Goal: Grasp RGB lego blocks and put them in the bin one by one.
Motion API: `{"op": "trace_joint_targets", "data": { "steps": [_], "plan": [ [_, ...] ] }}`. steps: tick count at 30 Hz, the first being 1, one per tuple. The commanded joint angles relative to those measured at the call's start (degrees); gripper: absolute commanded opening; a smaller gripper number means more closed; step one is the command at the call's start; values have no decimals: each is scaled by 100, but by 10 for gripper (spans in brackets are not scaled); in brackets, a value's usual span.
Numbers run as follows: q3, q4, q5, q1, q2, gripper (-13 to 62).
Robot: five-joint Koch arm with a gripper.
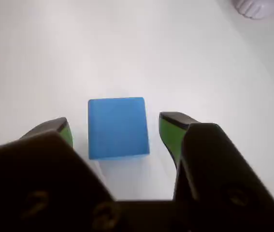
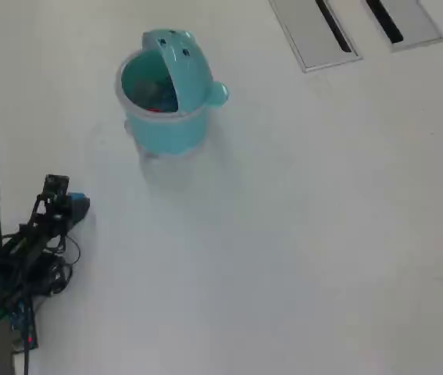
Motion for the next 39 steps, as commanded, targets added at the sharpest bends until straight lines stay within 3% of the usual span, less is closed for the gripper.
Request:
{"op": "trace_joint_targets", "data": {
  "steps": [1,9,23,33,39],
  "plan": [
    [-387,-316,-79,18,-114,322],
    [-650,-475,-97,-79,-800,305],
    [-809,-255,255,-598,-1028,86],
    [-2092,-141,545,-905,-712,70],
    [-2593,-580,1459,-879,-475,69]
  ]
}}
